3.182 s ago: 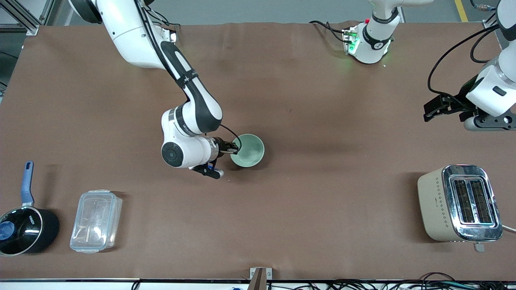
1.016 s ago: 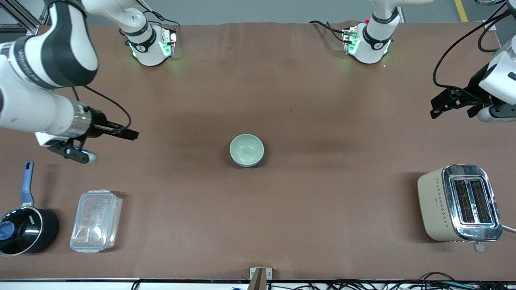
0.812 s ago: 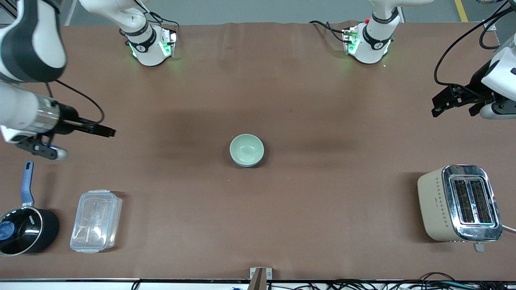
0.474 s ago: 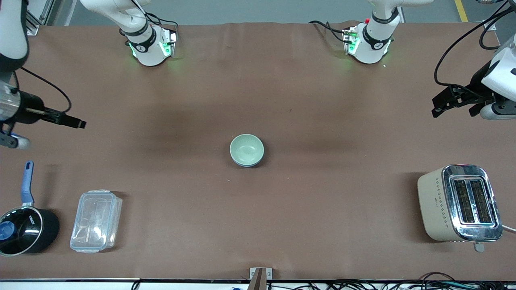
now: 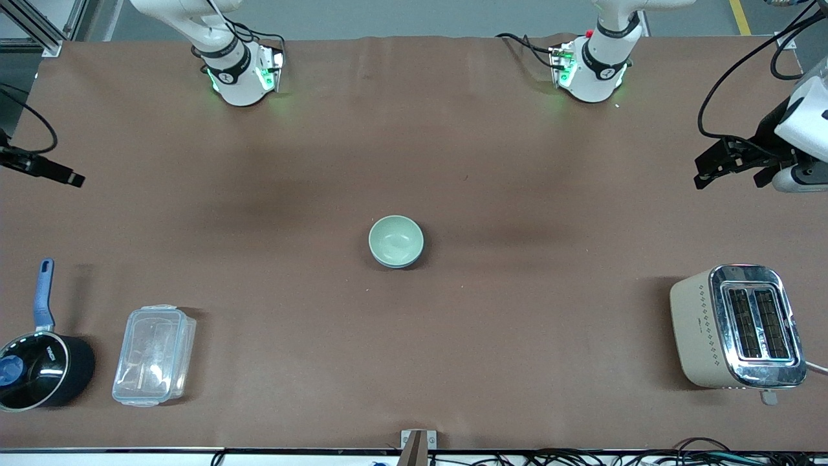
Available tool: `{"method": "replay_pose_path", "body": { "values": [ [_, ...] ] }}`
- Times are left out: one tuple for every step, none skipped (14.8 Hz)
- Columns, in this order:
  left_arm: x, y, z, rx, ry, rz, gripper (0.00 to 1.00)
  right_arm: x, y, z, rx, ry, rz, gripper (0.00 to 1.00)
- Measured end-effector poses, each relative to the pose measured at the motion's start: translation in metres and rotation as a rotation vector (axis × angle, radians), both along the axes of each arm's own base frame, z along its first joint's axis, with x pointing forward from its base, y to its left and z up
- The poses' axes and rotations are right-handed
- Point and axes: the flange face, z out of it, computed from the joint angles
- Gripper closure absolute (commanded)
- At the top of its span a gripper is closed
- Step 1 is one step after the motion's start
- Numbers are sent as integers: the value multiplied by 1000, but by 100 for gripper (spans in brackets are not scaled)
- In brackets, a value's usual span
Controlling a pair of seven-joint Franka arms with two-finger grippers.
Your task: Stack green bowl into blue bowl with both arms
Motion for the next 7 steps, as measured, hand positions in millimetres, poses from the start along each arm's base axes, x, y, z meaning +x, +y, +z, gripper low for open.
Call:
{"method": "replay_pose_path", "body": {
  "values": [
    [0,0,0,0,0,0,0,-3,-4,3,-7,-5,-2,0],
    [0,0,0,0,0,0,0,-6,-7,7,-16,-10,-4,0],
    [0,0,0,0,0,0,0,-7,-10,11,-33,-16,-4,0],
    [0,0,0,0,0,0,0,-8,-12,14,-51,-26,-2,0],
    [0,0,0,0,0,0,0,-8,-13,18,-65,-43,-1,0],
    [0,0,0,0,0,0,0,-7,-14,22,-72,-60,-1,0],
    [0,0,0,0,1,0,0,-6,-14,27,-77,-77,0,0]
  ]
}}
